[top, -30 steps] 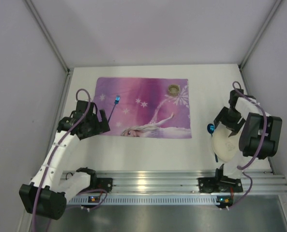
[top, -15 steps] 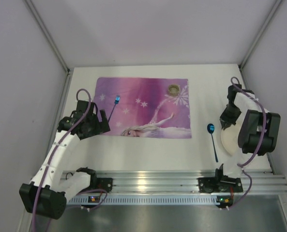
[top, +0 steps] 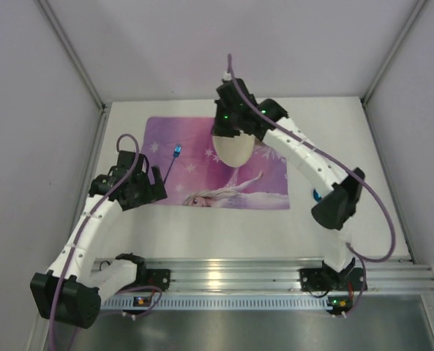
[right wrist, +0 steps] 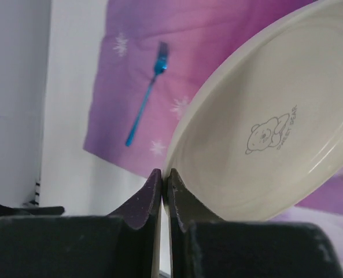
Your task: Set the dinner table for one person
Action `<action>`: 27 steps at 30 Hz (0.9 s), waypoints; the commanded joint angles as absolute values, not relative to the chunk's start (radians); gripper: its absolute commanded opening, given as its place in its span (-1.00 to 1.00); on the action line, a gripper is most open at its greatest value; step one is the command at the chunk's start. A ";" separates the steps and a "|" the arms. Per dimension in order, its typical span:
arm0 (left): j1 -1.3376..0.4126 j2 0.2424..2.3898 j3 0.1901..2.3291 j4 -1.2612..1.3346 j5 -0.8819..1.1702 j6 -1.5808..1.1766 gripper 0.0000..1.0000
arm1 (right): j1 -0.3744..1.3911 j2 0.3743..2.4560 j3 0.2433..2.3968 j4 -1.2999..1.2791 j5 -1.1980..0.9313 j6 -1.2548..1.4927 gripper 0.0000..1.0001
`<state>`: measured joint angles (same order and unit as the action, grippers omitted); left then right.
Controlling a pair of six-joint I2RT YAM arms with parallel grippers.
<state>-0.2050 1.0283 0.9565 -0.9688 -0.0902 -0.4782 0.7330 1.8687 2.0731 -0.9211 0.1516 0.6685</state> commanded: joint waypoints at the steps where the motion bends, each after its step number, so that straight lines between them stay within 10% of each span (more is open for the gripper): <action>1: -0.212 1.038 0.960 -0.948 -0.107 -0.494 0.96 | 0.777 2.109 2.264 -0.861 0.062 0.690 -1.00; 16: -0.238 1.046 0.960 -0.956 -0.101 -0.488 0.95 | 0.795 2.491 2.453 -0.865 -0.036 0.789 -0.98; 24: -0.238 1.048 0.960 -0.956 -0.123 -0.502 0.95 | 0.796 2.464 2.352 -0.689 -0.244 0.788 -0.28; 27: -0.238 1.043 0.959 -0.956 -0.130 -0.505 0.96 | 0.785 2.413 2.294 -0.690 -0.250 0.770 0.35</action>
<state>-0.2348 1.0584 0.9565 -0.9695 -0.1062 -0.4953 0.7906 2.4828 2.3291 -0.7414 -0.1902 0.7738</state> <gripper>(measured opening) 0.977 0.623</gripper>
